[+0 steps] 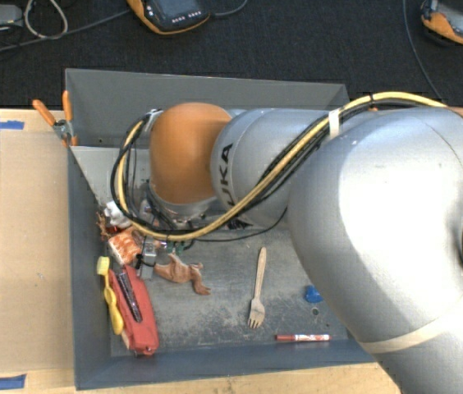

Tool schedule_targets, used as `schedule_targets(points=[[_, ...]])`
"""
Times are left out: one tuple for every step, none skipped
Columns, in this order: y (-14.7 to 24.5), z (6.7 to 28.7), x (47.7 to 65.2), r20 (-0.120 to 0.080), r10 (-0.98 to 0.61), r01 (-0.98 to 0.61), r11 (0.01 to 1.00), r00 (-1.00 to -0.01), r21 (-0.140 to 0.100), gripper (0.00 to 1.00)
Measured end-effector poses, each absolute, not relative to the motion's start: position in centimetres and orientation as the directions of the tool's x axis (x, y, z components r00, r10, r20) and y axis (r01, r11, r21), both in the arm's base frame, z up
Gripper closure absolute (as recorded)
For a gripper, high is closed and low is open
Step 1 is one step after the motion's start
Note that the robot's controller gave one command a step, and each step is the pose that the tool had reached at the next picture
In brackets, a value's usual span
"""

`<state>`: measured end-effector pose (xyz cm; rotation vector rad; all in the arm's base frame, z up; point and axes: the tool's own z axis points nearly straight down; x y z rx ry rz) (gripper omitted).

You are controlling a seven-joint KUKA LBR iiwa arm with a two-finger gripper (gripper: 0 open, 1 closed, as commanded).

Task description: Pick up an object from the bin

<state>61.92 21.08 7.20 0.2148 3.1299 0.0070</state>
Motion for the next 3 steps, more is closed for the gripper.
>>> schedule_targets(points=[[20.8, 7.3, 62.1, -0.007, 0.357, 0.357, 0.934, -0.934, 0.012, 1.00], [20.8, 7.3, 62.1, -0.007, 0.357, 0.357, 0.934, -0.934, 0.012, 1.00], [20.7, 11.0, 61.9, 0.000, 0.358, 0.358, 0.934, -0.934, 0.007, 1.00]])
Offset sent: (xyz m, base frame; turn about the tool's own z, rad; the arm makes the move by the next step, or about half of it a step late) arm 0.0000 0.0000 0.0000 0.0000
